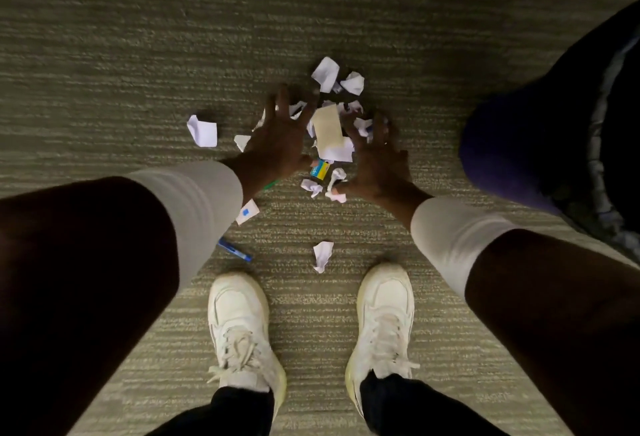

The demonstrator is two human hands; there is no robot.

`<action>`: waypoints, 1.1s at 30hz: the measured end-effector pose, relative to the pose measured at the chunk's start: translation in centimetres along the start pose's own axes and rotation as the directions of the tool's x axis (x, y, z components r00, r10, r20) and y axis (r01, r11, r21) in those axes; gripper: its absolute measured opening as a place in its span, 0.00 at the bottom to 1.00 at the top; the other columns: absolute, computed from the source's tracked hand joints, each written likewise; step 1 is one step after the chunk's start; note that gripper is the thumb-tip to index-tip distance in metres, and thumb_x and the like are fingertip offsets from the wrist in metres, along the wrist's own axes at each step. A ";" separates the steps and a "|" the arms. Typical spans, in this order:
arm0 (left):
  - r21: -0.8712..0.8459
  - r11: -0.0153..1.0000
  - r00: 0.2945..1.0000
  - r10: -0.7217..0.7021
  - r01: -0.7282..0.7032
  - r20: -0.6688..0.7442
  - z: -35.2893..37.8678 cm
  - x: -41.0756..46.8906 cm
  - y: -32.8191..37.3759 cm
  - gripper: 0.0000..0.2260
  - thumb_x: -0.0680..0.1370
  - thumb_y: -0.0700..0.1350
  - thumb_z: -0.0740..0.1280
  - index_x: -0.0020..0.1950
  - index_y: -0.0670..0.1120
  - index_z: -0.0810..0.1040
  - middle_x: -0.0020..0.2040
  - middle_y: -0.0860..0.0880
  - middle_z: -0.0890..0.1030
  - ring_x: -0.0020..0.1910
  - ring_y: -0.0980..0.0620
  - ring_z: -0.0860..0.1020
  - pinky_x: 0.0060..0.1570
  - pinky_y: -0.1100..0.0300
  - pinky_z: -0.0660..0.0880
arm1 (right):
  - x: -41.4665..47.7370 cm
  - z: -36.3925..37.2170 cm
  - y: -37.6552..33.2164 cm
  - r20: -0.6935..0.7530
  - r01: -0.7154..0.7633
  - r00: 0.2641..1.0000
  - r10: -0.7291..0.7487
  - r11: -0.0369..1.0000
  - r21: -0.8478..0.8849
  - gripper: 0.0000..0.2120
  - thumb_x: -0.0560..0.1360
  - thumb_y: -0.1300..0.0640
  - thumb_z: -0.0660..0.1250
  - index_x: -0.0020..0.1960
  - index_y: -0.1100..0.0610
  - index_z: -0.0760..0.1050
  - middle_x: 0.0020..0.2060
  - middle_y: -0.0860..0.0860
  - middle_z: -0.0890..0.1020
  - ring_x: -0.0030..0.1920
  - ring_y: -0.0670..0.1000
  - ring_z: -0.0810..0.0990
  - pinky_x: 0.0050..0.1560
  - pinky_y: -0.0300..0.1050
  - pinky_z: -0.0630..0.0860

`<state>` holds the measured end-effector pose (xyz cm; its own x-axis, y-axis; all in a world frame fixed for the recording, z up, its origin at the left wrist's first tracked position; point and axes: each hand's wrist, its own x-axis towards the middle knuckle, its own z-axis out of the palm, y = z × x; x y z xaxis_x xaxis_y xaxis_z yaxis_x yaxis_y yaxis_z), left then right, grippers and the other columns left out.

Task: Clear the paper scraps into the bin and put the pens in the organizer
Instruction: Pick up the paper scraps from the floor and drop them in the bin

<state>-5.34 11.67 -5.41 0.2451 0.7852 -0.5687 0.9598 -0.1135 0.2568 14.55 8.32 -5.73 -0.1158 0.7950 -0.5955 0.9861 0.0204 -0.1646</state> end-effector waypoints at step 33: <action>-0.497 0.816 0.849 -0.014 -0.296 -0.529 -17.4 -13.2 25.8 0.09 0.76 0.39 0.74 0.55 0.43 0.89 0.56 0.40 0.85 0.57 0.37 0.82 0.57 0.54 0.69 | -22.7 -19.3 6.6 -0.668 0.146 0.633 0.391 0.787 0.599 0.05 0.76 0.58 0.73 0.50 0.54 0.86 0.42 0.51 0.83 0.39 0.43 0.79 0.40 0.37 0.75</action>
<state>13.78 8.95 22.34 0.1218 0.9899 -0.0730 0.6422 -0.0224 0.7663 25.93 2.09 21.86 0.3917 0.9162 0.0841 0.6881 -0.2311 -0.6878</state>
